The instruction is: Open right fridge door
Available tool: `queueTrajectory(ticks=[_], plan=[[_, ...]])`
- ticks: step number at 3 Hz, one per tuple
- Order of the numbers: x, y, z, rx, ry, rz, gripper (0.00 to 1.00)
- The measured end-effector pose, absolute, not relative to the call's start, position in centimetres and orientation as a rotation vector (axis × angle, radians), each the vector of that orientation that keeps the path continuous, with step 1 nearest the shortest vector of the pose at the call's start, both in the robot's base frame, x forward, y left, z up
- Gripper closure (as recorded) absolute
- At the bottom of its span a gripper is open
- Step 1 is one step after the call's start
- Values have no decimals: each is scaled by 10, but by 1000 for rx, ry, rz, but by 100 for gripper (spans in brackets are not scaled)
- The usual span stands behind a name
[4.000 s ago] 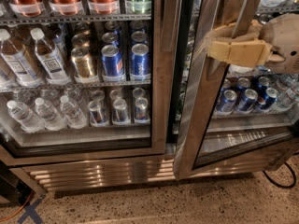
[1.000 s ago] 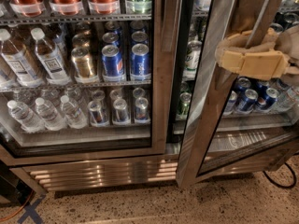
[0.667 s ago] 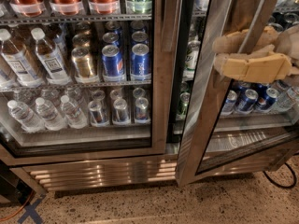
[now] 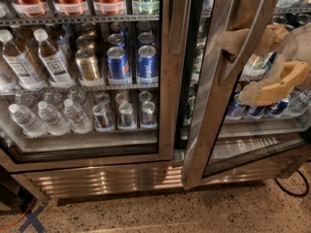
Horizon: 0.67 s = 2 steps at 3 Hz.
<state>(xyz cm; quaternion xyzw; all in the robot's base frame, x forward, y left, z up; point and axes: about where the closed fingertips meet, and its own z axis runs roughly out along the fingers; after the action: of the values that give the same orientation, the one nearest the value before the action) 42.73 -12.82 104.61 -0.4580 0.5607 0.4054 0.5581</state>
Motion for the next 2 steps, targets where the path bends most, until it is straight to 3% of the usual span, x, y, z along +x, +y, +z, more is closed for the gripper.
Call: queueTrajectory(ticks=[2], plan=[[424, -116, 1046, -1080, 1323, 956, 0]])
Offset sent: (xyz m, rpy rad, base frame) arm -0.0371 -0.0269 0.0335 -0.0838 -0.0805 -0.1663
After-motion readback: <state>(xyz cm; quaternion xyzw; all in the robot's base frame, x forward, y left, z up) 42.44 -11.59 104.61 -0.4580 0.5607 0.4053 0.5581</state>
